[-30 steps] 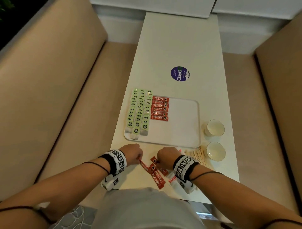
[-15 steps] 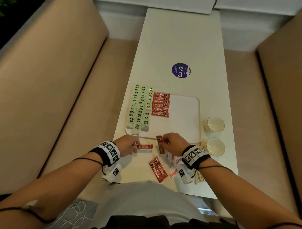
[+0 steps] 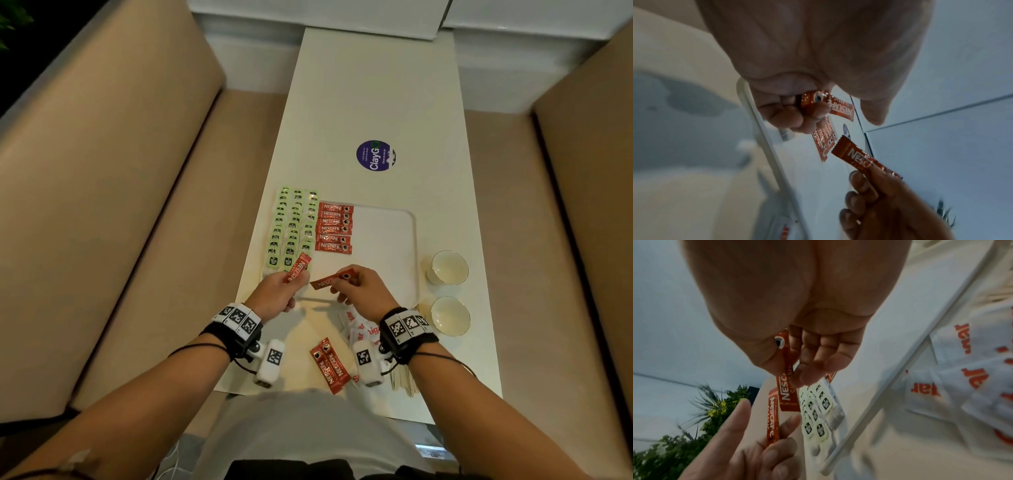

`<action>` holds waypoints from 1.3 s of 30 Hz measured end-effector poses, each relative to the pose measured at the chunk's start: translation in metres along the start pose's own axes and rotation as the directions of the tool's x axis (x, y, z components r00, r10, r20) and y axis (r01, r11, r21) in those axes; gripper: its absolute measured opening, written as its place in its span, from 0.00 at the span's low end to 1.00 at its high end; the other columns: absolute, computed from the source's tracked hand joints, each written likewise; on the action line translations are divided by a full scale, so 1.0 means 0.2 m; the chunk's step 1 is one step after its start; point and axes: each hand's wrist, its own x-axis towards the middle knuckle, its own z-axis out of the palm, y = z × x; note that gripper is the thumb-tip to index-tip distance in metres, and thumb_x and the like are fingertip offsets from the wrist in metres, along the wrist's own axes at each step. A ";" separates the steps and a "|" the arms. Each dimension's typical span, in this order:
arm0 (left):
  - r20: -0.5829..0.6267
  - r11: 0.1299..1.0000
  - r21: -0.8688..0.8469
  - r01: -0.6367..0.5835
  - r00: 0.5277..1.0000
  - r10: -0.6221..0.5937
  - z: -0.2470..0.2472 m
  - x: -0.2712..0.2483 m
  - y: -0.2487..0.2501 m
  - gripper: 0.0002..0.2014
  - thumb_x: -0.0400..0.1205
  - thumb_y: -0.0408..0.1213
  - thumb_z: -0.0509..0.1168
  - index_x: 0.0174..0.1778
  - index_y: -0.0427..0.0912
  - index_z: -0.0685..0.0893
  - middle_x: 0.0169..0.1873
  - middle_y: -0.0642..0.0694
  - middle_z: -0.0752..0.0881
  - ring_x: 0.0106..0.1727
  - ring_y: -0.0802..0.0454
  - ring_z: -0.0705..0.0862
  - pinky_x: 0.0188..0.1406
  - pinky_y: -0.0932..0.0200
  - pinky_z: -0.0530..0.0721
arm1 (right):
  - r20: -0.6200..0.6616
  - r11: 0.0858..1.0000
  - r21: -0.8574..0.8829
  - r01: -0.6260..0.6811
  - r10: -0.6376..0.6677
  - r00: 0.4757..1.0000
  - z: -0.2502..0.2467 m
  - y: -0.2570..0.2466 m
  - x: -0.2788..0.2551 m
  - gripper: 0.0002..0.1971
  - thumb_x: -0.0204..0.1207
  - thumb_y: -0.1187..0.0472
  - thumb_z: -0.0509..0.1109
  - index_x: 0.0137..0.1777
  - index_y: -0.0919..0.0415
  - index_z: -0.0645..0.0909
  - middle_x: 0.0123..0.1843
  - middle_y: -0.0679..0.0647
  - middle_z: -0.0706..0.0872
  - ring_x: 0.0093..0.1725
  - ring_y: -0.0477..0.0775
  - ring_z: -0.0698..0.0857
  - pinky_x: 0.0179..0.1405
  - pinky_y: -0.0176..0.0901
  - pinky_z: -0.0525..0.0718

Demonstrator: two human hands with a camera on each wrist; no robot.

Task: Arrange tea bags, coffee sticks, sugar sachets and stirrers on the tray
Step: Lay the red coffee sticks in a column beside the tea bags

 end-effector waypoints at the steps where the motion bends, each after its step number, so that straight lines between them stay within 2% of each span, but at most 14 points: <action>1: -0.005 1.000 -0.003 -0.024 1.000 0.024 0.00 0.00 0.00 0.23 0.79 0.61 0.71 0.56 0.44 0.89 0.28 0.53 0.81 0.32 0.51 0.79 0.34 0.58 0.78 | 0.001 1.000 0.017 0.004 -0.004 1.000 0.00 0.00 0.00 0.03 0.83 0.62 0.72 0.54 0.60 0.84 0.43 0.55 0.94 0.37 0.49 0.88 0.40 0.43 0.84; 4: 0.002 0.998 0.019 -0.061 0.998 0.061 0.02 0.02 0.02 0.09 0.82 0.46 0.73 0.53 0.46 0.90 0.32 0.50 0.84 0.34 0.52 0.79 0.36 0.55 0.79 | 0.010 0.999 0.052 0.005 -0.005 1.000 0.01 0.00 0.01 0.04 0.84 0.62 0.71 0.54 0.62 0.84 0.44 0.56 0.94 0.38 0.51 0.88 0.41 0.44 0.85; 7: 0.017 0.995 0.052 -0.083 0.996 0.082 0.03 0.01 0.05 0.04 0.83 0.41 0.72 0.50 0.47 0.91 0.29 0.51 0.82 0.32 0.52 0.77 0.34 0.56 0.78 | 0.010 0.996 0.089 -0.004 0.003 1.000 0.02 0.00 0.02 0.04 0.84 0.63 0.71 0.55 0.62 0.84 0.45 0.57 0.94 0.39 0.51 0.89 0.43 0.46 0.85; 13: 0.002 0.994 0.088 -0.059 0.998 0.059 0.01 0.02 0.10 0.05 0.83 0.40 0.72 0.50 0.43 0.90 0.31 0.45 0.79 0.34 0.48 0.75 0.34 0.55 0.75 | -0.023 0.997 0.079 -0.005 0.006 1.000 0.02 0.02 0.05 0.06 0.83 0.60 0.72 0.54 0.63 0.85 0.45 0.56 0.93 0.38 0.49 0.89 0.42 0.46 0.85; 16: -0.007 0.990 0.128 -0.058 0.998 0.059 -0.03 0.05 0.10 0.07 0.83 0.43 0.72 0.51 0.43 0.91 0.32 0.40 0.83 0.33 0.47 0.76 0.34 0.53 0.76 | -0.114 0.995 0.098 0.019 -0.008 0.994 -0.01 0.04 0.07 0.06 0.83 0.59 0.73 0.53 0.62 0.87 0.44 0.55 0.92 0.37 0.47 0.88 0.39 0.42 0.85; 19: 0.012 0.990 0.130 -0.052 0.999 0.051 -0.04 0.08 0.10 0.07 0.82 0.44 0.73 0.51 0.46 0.92 0.39 0.33 0.89 0.34 0.47 0.76 0.34 0.53 0.76 | -0.156 0.996 0.079 0.048 -0.035 0.987 -0.04 0.04 0.08 0.03 0.82 0.61 0.74 0.50 0.58 0.90 0.45 0.58 0.92 0.38 0.46 0.86 0.38 0.37 0.84; 22: -0.009 0.991 0.127 -0.050 0.999 0.051 -0.05 0.09 0.12 0.06 0.83 0.40 0.72 0.50 0.42 0.91 0.31 0.42 0.82 0.33 0.47 0.76 0.35 0.53 0.75 | -0.160 0.999 0.017 0.036 -0.032 0.987 -0.06 0.05 0.11 0.03 0.81 0.63 0.75 0.49 0.57 0.90 0.41 0.52 0.91 0.36 0.40 0.84 0.37 0.31 0.82; 24: -0.032 0.994 0.102 -0.042 0.998 0.045 -0.04 0.10 0.13 0.05 0.83 0.38 0.72 0.51 0.41 0.90 0.30 0.46 0.81 0.33 0.48 0.76 0.36 0.54 0.75 | -0.177 1.000 -0.009 0.020 -0.021 0.984 -0.08 0.06 0.14 0.02 0.81 0.63 0.75 0.49 0.58 0.90 0.40 0.50 0.91 0.35 0.39 0.84 0.37 0.30 0.82; 27: -0.053 0.997 0.073 -0.006 0.999 0.010 -0.04 0.13 0.13 0.07 0.84 0.39 0.70 0.56 0.44 0.87 0.31 0.47 0.82 0.33 0.51 0.78 0.35 0.55 0.77 | -0.243 0.999 -0.031 -0.007 -0.001 0.970 -0.12 0.08 0.21 0.02 0.81 0.64 0.75 0.50 0.60 0.89 0.40 0.51 0.90 0.37 0.44 0.85 0.43 0.35 0.84; 31: -0.043 0.999 0.042 0.034 0.999 -0.032 -0.05 0.17 0.12 0.07 0.87 0.41 0.64 0.53 0.41 0.83 0.31 0.44 0.81 0.33 0.48 0.79 0.37 0.51 0.77 | -0.330 0.992 -0.096 -0.088 0.052 0.943 -0.16 0.12 0.30 0.03 0.83 0.63 0.73 0.51 0.57 0.88 0.44 0.53 0.92 0.40 0.48 0.87 0.52 0.45 0.88; 35: -0.039 0.997 0.050 0.056 0.998 -0.054 -0.05 0.20 0.13 0.06 0.87 0.34 0.61 0.56 0.40 0.83 0.32 0.44 0.79 0.32 0.49 0.79 0.38 0.51 0.78 | -0.368 0.976 -0.113 -0.188 0.135 0.920 -0.17 0.17 0.38 0.04 0.80 0.60 0.75 0.46 0.50 0.88 0.45 0.52 0.92 0.43 0.52 0.89 0.54 0.51 0.89; 36: -0.035 0.997 0.058 0.058 0.998 -0.056 -0.05 0.21 0.14 0.07 0.87 0.33 0.61 0.56 0.41 0.83 0.32 0.44 0.79 0.33 0.49 0.79 0.38 0.52 0.79 | -0.375 0.970 -0.126 -0.206 0.146 0.916 -0.17 0.18 0.40 0.03 0.80 0.60 0.76 0.46 0.50 0.88 0.44 0.51 0.92 0.45 0.53 0.90 0.53 0.50 0.89; 39: -0.022 0.996 0.063 0.061 0.998 -0.060 -0.06 0.22 0.13 0.07 0.87 0.32 0.61 0.55 0.43 0.83 0.32 0.45 0.79 0.33 0.49 0.78 0.36 0.53 0.79 | -0.387 0.954 -0.192 -0.230 0.141 0.911 -0.15 0.19 0.44 0.03 0.80 0.58 0.75 0.50 0.53 0.91 0.42 0.49 0.91 0.45 0.52 0.88 0.44 0.40 0.84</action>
